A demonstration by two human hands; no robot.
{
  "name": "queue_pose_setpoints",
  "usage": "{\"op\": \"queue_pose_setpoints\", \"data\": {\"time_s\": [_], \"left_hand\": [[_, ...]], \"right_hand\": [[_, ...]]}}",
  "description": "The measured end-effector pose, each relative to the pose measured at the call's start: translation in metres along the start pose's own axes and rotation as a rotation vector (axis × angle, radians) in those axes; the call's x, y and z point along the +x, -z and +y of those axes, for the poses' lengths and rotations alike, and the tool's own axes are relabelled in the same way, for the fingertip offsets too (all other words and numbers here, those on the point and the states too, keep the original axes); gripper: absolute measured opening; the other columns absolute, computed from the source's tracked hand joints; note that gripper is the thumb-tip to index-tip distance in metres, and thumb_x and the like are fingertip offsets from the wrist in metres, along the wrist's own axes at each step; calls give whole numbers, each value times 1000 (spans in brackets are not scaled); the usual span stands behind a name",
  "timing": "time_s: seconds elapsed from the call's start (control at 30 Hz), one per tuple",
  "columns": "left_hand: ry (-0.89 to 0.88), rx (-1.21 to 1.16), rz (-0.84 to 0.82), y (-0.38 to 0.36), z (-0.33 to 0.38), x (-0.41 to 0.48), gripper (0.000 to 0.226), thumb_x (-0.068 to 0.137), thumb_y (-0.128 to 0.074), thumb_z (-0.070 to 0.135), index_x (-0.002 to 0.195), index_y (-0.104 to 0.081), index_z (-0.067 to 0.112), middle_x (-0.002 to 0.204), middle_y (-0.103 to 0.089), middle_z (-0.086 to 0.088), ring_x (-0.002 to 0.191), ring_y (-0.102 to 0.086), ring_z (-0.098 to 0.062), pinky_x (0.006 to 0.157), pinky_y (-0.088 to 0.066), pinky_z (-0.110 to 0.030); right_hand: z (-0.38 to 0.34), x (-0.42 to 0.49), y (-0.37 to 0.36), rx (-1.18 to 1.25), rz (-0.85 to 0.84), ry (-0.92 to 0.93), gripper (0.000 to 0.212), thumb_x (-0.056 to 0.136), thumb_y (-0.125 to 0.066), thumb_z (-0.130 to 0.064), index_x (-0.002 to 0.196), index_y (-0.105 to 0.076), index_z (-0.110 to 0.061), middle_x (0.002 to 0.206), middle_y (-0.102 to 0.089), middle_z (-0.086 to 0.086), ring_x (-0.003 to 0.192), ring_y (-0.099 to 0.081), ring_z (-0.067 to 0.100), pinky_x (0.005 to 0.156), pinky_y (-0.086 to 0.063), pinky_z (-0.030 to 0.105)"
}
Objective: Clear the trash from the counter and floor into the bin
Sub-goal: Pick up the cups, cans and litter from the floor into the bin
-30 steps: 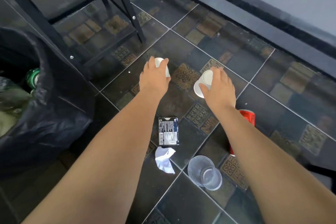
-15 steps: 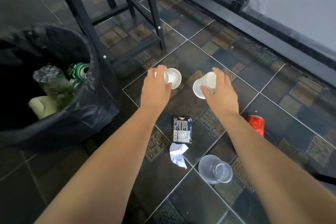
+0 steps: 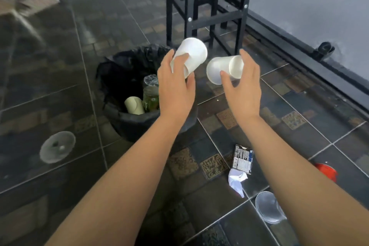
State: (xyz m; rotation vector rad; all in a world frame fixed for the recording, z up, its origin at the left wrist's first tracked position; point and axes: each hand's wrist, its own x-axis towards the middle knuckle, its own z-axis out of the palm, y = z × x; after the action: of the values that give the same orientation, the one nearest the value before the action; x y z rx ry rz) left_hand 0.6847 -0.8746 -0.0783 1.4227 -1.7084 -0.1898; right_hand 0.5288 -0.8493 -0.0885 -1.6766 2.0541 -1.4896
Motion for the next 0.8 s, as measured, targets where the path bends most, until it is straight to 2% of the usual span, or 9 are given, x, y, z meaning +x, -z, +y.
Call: {"op": "queue_pose_setpoints", "data": {"time_s": [0.13,0.3,0.4,0.5,0.63,0.73,0.8], "left_hand": [[121,136,62,39,-41,7,41,88,-67,20,126,-51,23,143,-44,-8,126,-43,-28,92,-39,-28],[206,325,-76,72,-86,-1,50,93,-60,15,140,-46,25,147,-37,-10,126,-39,-31,90,-46,-45],[238,381,-99,79,-98,-5,53,93,-59,15,143,-44,27,145,-38,-11,122,-40,-32,87,-46,-44],[263,476,-117,83,-105,-7,51,92,-59,15,140,-49,26,143,-40,-12,121,-40,-33,85,-46,-42],[297,498,-196,82,-112,-7,44,95,-54,24,139,-53,23,146,-43,-11,125,-42,-33,96,-40,-43],[251,528,-233,79,-112,-6,44,101,-41,35,140,-54,19,149,-44,-12,131,-45,-30,110,-29,-43],[237,547,-256,77,-112,-9,48,102,-33,37,142,-51,18,150,-43,-10,138,-38,-27,117,-19,-44]], "right_hand": [[-39,2,-32,82,-57,99,59,93,-58,-37,146,-34,-24,143,-39,1,127,-39,11,91,-44,31],[-59,-9,-71,22,-257,199,60,92,-58,-35,146,-34,-25,143,-38,1,121,-47,19,86,-46,35],[-59,-15,-81,-28,-346,212,59,89,-60,-33,143,-37,-26,140,-41,1,118,-51,23,92,-47,42],[-54,-17,-86,-96,-429,219,58,89,-58,-36,143,-38,-29,140,-41,0,122,-49,23,105,-35,47],[-51,-18,-87,-122,-484,252,57,92,-55,-42,144,-37,-30,146,-41,-3,133,-40,19,113,-26,48],[-48,-19,-87,-196,-533,293,60,92,-52,-51,146,-37,-31,153,-36,-1,140,-33,19,117,-22,48],[-45,-21,-85,-224,-557,318,61,92,-49,-55,147,-36,-31,155,-34,0,142,-31,18,118,-19,46]]}}
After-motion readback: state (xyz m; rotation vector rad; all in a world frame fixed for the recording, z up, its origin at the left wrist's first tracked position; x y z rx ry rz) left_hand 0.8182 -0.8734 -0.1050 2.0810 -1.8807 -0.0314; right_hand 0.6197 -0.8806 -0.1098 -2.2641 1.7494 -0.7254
